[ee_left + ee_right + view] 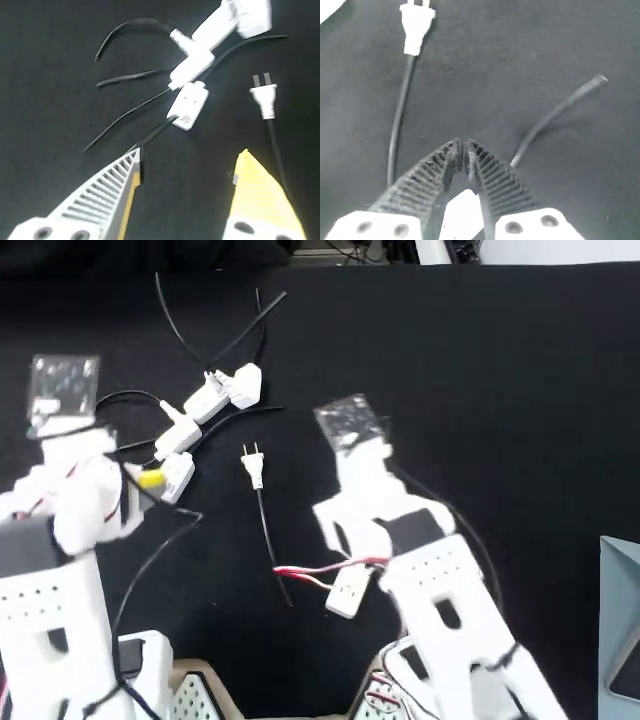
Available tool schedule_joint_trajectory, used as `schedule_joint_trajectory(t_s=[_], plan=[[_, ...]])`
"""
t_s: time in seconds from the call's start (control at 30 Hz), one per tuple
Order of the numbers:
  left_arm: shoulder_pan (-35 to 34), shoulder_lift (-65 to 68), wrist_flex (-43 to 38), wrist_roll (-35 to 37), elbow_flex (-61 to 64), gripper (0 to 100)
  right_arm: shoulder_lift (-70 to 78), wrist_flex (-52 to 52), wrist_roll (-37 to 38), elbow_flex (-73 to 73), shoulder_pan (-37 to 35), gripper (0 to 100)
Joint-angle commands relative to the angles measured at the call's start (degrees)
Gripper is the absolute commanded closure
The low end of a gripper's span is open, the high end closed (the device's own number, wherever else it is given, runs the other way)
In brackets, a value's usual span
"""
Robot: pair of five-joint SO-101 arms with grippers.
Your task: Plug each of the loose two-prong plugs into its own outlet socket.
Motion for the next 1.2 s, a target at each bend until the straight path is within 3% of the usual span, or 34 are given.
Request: schedule_joint_trajectory(t_s=[0.0,0.23,0.6,0.87,1.17], plan=[[-5.67,-6.15,-7.74,0.88,11.21,70,7.52,-0.35,-2.2,-7.08,-4.75,98.2],[-8.92,-11.52,-17.05,2.46,27.74,70,24.31,-2.2,-10.46,-17.36,-10.64,85.0],[-9.01,-12.66,-22.95,6.07,36.79,70,46.99,-10.55,-13.45,-30.2,-11.78,87.2],[-9.01,-12.66,-26.55,5.8,41.36,70,53.58,-11.34,-14.68,-33.19,-15.82,90.5],[-9.1,-12.66,-26.2,5.8,41.89,70,57.71,-12.92,-14.68,-33.19,-13.54,98.6]])
